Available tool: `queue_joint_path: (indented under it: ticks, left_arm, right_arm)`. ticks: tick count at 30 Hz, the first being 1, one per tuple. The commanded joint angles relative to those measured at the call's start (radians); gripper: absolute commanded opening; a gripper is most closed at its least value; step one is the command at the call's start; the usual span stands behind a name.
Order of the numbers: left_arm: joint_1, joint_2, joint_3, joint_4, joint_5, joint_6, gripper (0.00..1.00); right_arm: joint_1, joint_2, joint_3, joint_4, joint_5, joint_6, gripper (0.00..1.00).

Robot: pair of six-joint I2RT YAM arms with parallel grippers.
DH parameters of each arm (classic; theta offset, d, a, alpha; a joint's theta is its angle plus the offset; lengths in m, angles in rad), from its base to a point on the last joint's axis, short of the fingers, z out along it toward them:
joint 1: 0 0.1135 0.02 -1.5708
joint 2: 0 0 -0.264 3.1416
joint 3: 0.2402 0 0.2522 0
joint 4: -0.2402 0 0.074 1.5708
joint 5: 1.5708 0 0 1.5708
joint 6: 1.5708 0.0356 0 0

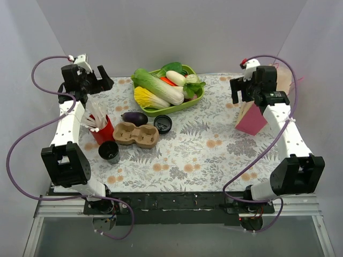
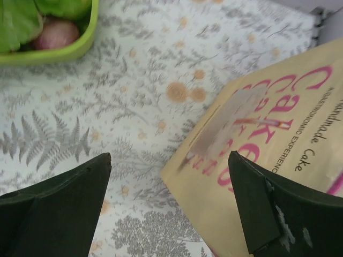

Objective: Pack the takeout coffee

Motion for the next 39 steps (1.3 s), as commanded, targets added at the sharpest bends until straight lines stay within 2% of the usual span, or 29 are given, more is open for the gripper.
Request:
queue_joint_path:
  ticks: [1, 8, 13, 15, 19, 21, 22, 23, 24, 25, 26, 27, 28, 29, 30, 31, 33, 36, 38, 39]
  left_arm:
    - [0.004, -0.048, 0.150, 0.096, 0.147, 0.010, 0.98]
    - [0.003, -0.032, 0.203, 0.113, 0.158, 0.012, 0.98]
    - [0.003, -0.028, 0.249, 0.118, 0.222, 0.012, 0.98]
    - [0.003, -0.031, 0.262, 0.112, 0.297, 0.045, 0.98]
    - [0.003, -0.037, 0.296, 0.073, 0.579, 0.108, 0.98]
    - [0.004, -0.048, 0.296, 0.026, 0.725, 0.090, 0.96]
    - [0.003, -0.054, 0.308, -0.011, 0.772, 0.103, 0.95]
    - [0.004, -0.055, 0.321, -0.136, 0.855, 0.139, 0.94]
    - [0.003, -0.061, 0.330, -0.207, 0.875, 0.166, 0.93]
    - [0.003, -0.069, 0.345, -0.286, 0.885, 0.279, 0.92]
    - [0.003, -0.081, 0.364, -0.524, 0.868, 0.385, 0.92]
    - [0.003, -0.089, 0.377, -0.656, 0.845, 0.498, 0.92]
    - [0.003, -0.100, 0.382, -0.769, 0.805, 0.736, 0.91]
    - [0.003, -0.129, 0.375, -0.974, 0.761, 0.851, 0.91]
    - [0.004, -0.149, 0.361, -1.044, 0.650, 0.946, 0.90]
    - [0.001, -0.193, 0.320, -1.042, 0.582, 0.941, 0.90]
    - [0.003, -0.318, 0.218, -1.044, 0.451, 1.025, 0.92]
    - [-0.026, -0.458, 0.099, -1.041, 0.389, 1.143, 0.93]
    - [-0.055, -0.491, 0.059, -0.960, 0.343, 1.089, 0.85]
    - [-0.061, -0.498, 0.045, -0.909, 0.322, 0.930, 0.82]
  right_arm:
    - [-0.010, -0.045, 0.138, 0.084, 0.076, 0.106, 0.98]
    - [-0.009, -0.074, 0.112, 0.138, -0.034, 0.069, 0.98]
    - [-0.010, -0.069, 0.126, 0.140, -0.085, 0.051, 0.98]
    - [-0.007, -0.065, 0.138, 0.129, -0.111, 0.049, 0.98]
    - [0.000, -0.068, 0.140, 0.114, -0.151, 0.026, 0.98]
    - [0.005, -0.080, 0.127, 0.108, -0.166, 0.017, 0.98]
    - [0.006, -0.082, 0.124, 0.097, -0.176, 0.009, 0.98]
    - [0.008, -0.089, 0.120, 0.088, -0.208, -0.001, 0.98]
    - [0.008, -0.094, 0.117, 0.074, -0.228, -0.014, 0.98]
    - [0.013, -0.098, 0.106, 0.057, -0.249, -0.046, 0.98]
    - [0.014, -0.109, 0.100, 0.048, -0.295, -0.060, 0.98]
    - [0.016, -0.114, 0.097, 0.039, -0.320, -0.078, 0.98]
    - [0.019, -0.118, 0.086, 0.030, -0.343, -0.104, 0.98]
    - [0.019, -0.126, 0.083, 0.010, -0.387, -0.113, 0.98]
    - [0.020, -0.129, 0.078, -0.003, -0.410, -0.121, 0.98]
    - [0.028, -0.131, 0.075, -0.019, -0.435, -0.127, 0.97]
    - [0.039, -0.126, 0.066, -0.062, -0.487, -0.141, 0.95]
    - [0.069, -0.109, 0.049, -0.101, -0.522, -0.149, 0.92]
    - [0.098, -0.099, 0.035, -0.104, -0.532, -0.149, 0.90]
    - [0.108, -0.094, 0.031, -0.104, -0.535, -0.147, 0.88]
